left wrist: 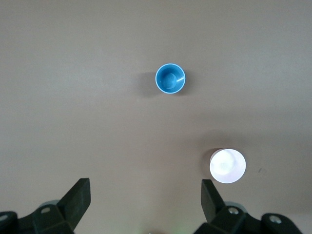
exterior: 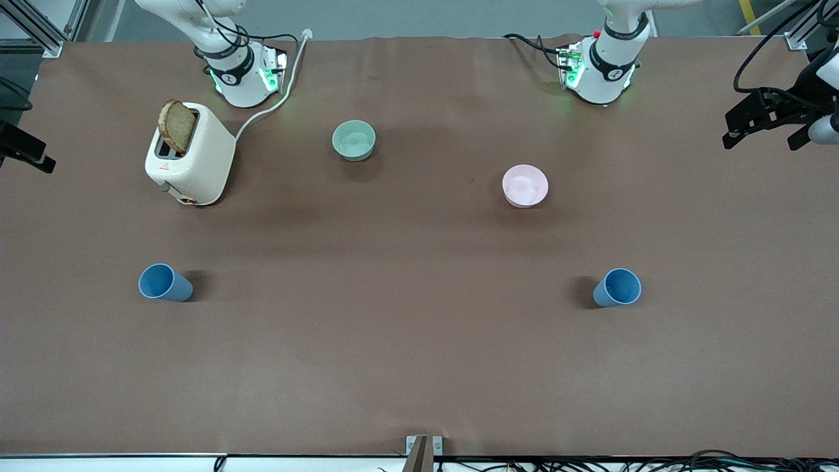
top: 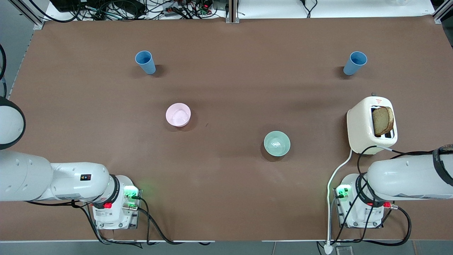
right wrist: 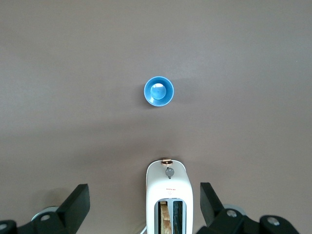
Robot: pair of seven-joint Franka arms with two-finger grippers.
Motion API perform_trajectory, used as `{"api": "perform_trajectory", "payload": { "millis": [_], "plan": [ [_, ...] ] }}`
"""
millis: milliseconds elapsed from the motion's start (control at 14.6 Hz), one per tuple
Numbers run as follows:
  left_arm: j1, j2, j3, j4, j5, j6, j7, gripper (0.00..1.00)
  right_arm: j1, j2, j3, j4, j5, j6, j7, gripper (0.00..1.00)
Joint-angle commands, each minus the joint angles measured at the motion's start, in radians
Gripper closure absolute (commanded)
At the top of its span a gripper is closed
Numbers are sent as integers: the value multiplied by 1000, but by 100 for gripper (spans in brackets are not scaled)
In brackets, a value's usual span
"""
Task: Stack blue cups with both arms
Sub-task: 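Reach both grippers down to the blue cups and grasp them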
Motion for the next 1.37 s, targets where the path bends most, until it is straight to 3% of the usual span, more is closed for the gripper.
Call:
{"api": "perform_trajectory", "payload": {
  "millis": [0,205,342,752,1025,1161,1298],
  "plan": [
    [-2,14,2,27,2,-6,7,0,-5,-16,2,-21,-6,4,-13,0],
    [0,23,4,29,34,-3,9,0,-5,-16,2,-19,-6,2,-11,0],
    [-17,96,-5,36,83,3,4,0,-5,-16,2,-21,-4,2,-11,0],
    [0,305,-10,-37,90,256,-11,0,-5,-16,2,-21,-4,-4,-13,0],
    [0,446,-12,-37,53,401,-17,0,-11,-13,2,-25,-2,-1,-14,0],
    [-9,498,-13,-37,4,432,-43,0,-16,10,0,-67,1,54,-16,0],
    [-15,543,-13,-39,2,435,-43,0,-28,21,-1,-181,1,198,-17,0]
  ]
}}
